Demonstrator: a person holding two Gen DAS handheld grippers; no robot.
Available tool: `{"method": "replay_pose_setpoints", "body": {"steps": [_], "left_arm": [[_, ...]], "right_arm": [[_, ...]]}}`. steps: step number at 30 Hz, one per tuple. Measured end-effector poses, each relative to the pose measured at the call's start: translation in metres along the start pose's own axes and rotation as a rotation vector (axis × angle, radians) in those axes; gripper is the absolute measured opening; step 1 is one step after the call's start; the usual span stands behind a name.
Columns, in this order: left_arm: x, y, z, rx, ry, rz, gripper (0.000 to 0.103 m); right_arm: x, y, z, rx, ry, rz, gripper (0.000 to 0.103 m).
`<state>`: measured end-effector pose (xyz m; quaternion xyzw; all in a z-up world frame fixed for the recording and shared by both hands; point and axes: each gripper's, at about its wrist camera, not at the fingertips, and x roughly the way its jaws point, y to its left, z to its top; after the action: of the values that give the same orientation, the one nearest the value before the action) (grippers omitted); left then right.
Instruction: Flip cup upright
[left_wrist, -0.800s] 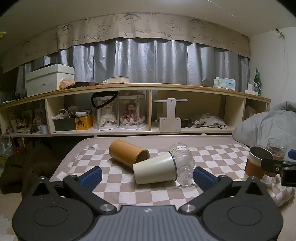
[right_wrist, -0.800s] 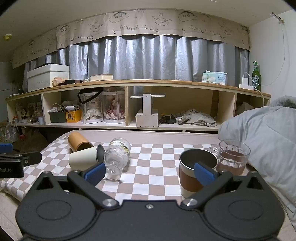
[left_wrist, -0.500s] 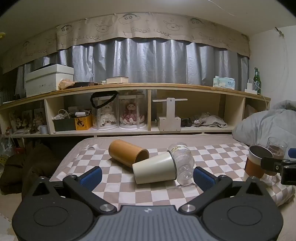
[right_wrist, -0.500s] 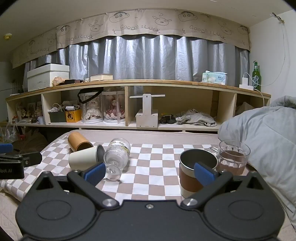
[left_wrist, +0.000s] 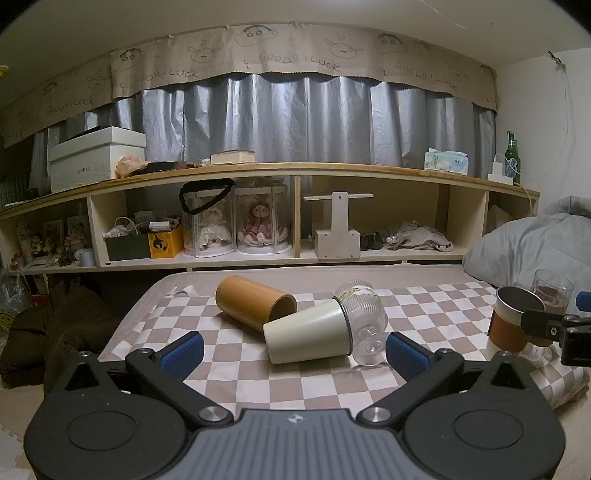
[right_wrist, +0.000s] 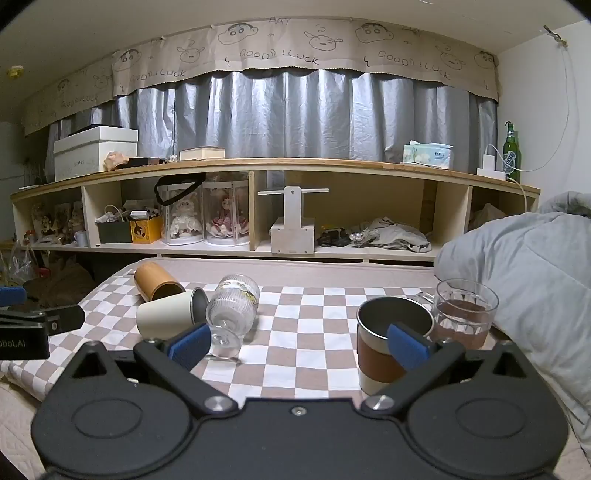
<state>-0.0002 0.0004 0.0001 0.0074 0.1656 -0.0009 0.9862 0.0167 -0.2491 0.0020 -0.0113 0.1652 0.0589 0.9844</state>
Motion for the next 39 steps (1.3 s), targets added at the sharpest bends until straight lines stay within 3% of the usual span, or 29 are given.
{"method": "replay_pose_setpoints", "body": {"steps": [39], "left_arm": [[0.0024,-0.0023,-0.0050,0.006,0.005,0.000,0.103]], "right_arm": [[0.0010,0.0003,-0.0002,-0.003,0.004,-0.004,0.103]]}}
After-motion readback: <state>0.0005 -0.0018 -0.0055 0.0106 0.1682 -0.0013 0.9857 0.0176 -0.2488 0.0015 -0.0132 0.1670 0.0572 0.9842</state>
